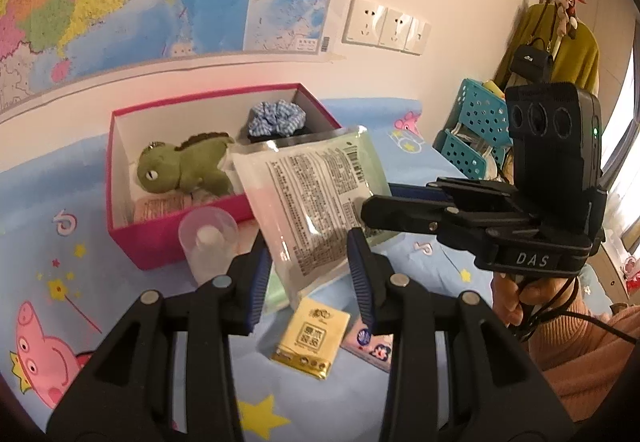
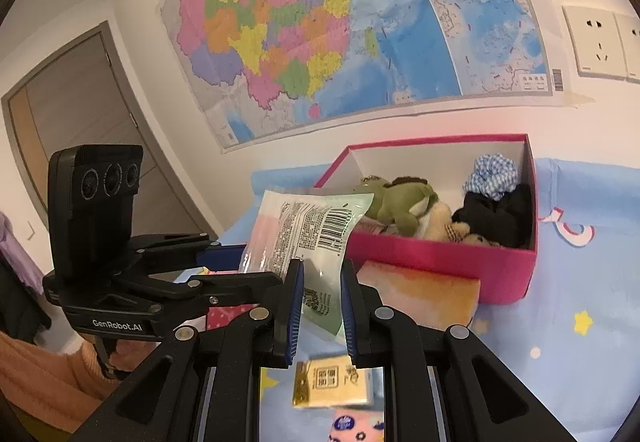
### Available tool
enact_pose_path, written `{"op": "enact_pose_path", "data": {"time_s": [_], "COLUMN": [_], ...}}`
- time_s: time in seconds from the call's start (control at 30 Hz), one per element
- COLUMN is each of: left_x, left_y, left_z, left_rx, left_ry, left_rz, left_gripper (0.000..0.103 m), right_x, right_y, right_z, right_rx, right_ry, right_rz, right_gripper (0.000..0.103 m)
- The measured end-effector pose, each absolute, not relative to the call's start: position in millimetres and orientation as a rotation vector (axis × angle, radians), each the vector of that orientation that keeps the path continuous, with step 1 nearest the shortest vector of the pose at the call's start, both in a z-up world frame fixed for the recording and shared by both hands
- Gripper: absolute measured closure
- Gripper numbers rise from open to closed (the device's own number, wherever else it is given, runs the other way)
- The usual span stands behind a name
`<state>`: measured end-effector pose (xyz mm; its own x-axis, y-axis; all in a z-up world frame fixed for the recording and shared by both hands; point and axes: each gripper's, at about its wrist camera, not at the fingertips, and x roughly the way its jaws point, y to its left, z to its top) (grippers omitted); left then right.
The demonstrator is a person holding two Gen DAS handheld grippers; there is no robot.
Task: Organize soft objects
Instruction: 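Lower the packet into the pink box and open the right gripper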
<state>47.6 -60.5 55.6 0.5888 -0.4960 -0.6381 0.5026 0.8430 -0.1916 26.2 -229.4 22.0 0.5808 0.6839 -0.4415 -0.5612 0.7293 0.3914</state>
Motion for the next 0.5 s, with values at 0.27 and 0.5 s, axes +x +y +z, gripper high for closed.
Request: {"op": "enact_pose_path", "data": {"time_s": [0.27, 0.5], "left_x": [80.4, 115.7], "left_y": [-51.8, -42.1], "left_z": [65.2, 61.7], "left_rx": [0.005, -0.024], "left_ry": [0.738, 0.773], "left_rz": [-0.554, -0.524], "left_gripper": [0.064, 0.064], "right_x": [59.2, 91.1], "right_y": [-222.0, -205.2], "right_z": [30.3, 29.4], "right_rx": [0.217, 0.192], "right_ry": [0.604, 0.624], "right_rz": [0.741, 0.734], "right_gripper": [0.086, 0.085]}}
